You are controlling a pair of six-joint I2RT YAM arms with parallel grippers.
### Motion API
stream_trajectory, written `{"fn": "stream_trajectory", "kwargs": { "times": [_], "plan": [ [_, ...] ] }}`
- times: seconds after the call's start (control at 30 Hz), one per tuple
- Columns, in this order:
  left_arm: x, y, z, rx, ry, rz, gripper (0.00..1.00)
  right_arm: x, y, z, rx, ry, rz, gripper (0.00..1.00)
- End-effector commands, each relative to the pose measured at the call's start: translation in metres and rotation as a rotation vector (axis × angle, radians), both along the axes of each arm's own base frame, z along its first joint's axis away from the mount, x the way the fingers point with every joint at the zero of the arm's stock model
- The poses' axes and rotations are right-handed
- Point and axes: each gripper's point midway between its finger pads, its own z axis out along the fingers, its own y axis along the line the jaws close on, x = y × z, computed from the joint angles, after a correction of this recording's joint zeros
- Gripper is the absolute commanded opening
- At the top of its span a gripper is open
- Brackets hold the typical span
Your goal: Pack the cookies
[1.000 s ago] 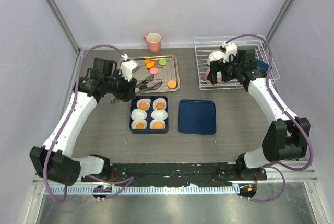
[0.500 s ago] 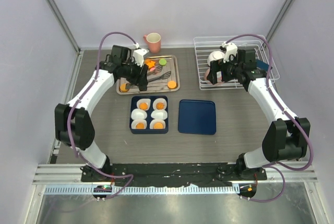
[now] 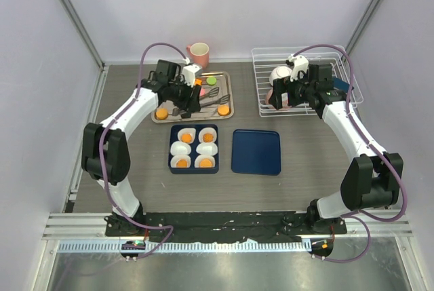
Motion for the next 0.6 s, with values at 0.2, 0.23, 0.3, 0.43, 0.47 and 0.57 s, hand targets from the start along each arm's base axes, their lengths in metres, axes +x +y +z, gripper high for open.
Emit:
{"fn": "stream_trajectory", "kwargs": {
  "times": [0.2, 0.23, 0.3, 0.43, 0.47, 0.57],
  "plan": [
    [0.000, -0.019, 0.000, 0.041, -0.071, -0.053, 0.51, 0.001, 0.000, 0.014, 0.001, -0.043, 0.008, 1.00],
    [0.001, -0.019, 0.000, 0.048, -0.076, -0.054, 0.51, 0.001, 0.000, 0.015, 0.002, -0.046, 0.009, 1.00],
    [0.000, -0.019, -0.004, 0.073, -0.081, -0.052, 0.51, 0.001, 0.000, 0.014, 0.001, -0.043, 0.007, 1.00],
    [-0.002, -0.017, -0.009, 0.103, -0.085, -0.051, 0.51, 0.001, 0.000, 0.014, 0.002, -0.043, 0.009, 1.00],
    [-0.004, -0.017, -0.011, 0.107, -0.081, -0.053, 0.51, 0.001, 0.001, 0.014, 0.003, -0.044, 0.011, 1.00],
    [-0.007, -0.017, -0.015, 0.116, -0.075, -0.062, 0.51, 0.001, 0.000, 0.014, 0.001, -0.044, 0.010, 1.00]
  ]
}}
